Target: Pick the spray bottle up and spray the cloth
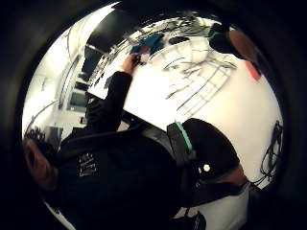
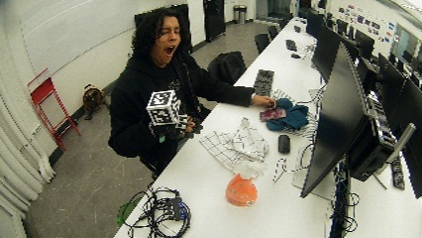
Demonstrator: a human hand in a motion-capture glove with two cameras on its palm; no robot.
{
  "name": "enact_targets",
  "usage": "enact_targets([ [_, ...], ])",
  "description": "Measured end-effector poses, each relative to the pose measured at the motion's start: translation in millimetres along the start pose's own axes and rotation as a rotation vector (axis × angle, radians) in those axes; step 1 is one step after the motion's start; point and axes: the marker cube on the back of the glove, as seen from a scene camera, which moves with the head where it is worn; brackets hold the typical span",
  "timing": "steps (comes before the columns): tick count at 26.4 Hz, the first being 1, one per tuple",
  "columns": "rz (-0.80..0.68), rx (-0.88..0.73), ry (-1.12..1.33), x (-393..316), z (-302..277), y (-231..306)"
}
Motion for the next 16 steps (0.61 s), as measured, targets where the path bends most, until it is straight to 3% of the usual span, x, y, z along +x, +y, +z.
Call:
enact_targets([
  [8,0.33,0.127,-0.058,102.0,-18.9,-66.2],
  [16,0.453,0.186,-0.394,174.6,-35.3,-106.8],
])
